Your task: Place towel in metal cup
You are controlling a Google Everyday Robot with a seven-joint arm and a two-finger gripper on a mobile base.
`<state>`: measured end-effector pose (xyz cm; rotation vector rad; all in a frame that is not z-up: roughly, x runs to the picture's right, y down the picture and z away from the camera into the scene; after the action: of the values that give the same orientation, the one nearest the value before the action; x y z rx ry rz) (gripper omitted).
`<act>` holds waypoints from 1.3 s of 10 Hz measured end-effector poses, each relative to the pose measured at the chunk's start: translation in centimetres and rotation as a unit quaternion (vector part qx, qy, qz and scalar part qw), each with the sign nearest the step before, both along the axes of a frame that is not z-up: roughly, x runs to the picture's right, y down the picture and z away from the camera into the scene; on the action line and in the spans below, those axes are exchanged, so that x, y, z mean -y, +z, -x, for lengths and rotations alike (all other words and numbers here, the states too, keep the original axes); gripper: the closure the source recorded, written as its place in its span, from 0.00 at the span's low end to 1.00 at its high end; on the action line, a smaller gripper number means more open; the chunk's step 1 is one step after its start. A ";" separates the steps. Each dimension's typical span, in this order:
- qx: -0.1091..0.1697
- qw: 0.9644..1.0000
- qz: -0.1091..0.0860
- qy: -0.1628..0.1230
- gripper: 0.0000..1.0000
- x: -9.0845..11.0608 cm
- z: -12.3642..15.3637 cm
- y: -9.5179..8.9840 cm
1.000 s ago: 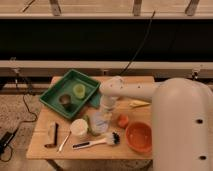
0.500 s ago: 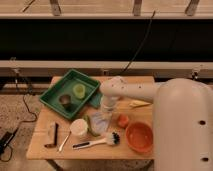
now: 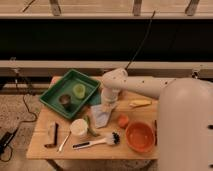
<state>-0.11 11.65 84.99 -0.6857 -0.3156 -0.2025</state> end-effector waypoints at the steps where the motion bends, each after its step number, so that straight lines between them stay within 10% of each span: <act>1: 0.005 1.000 -0.011 0.002 1.00 2.0 0.0 -1.0; 7: 0.039 0.999 -0.030 -0.009 1.00 6.8 2.4 -4.2; 13: 0.107 0.993 -0.020 -0.048 1.00 9.0 12.1 -7.1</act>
<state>-12.26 2.61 77.84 -0.6405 -0.4829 -0.3747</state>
